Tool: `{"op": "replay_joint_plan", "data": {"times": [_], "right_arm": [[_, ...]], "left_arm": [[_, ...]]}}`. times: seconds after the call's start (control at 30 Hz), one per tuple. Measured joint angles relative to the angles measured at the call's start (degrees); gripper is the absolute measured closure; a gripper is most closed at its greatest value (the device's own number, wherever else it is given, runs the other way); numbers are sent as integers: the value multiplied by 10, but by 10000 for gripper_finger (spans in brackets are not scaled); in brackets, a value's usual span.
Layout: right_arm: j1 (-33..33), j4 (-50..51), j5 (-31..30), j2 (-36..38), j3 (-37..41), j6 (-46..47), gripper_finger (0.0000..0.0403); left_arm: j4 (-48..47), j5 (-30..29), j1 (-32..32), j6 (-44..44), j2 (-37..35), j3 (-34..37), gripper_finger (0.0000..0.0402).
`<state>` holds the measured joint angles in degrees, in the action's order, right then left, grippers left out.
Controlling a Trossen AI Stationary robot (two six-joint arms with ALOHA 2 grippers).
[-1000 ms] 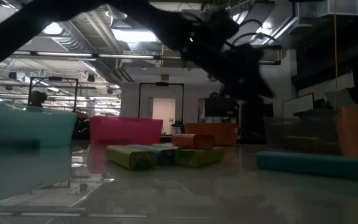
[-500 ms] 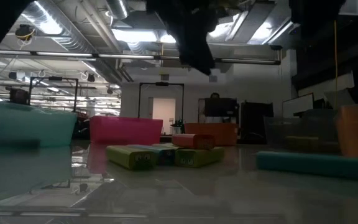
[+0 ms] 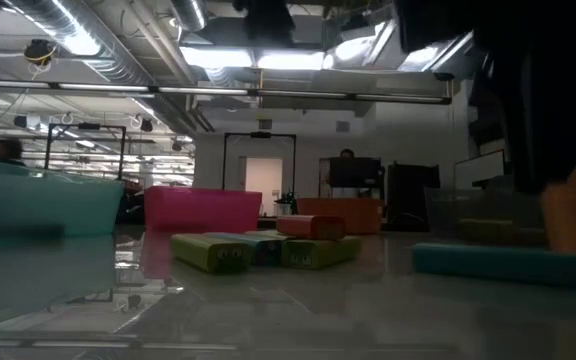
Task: Sort blocks
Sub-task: Put the blue block into the pink bin
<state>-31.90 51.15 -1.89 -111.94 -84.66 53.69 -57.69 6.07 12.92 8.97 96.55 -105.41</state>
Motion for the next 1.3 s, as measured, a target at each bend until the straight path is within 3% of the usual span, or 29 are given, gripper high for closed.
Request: {"op": "replay_joint_plan", "data": {"times": [0.6,0.73,0.9,1.1,1.3], "right_arm": [[5,-6,-8,-79,-2,-1,252],[9,-11,-4,-80,-2,-7,262],[25,-13,9,-80,-2,-19,306],[64,-17,40,-76,-8,-56,306],[131,-18,14,-68,-73,-153,304]], "left_arm": [[-122,-24,-25,-50,-196,12,208],[-78,-28,-41,-73,-266,100,208],[1,-29,-57,-135,-381,269,208],[73,-29,-75,-211,-512,448,208],[80,-29,-93,-306,-593,555,208]]}}
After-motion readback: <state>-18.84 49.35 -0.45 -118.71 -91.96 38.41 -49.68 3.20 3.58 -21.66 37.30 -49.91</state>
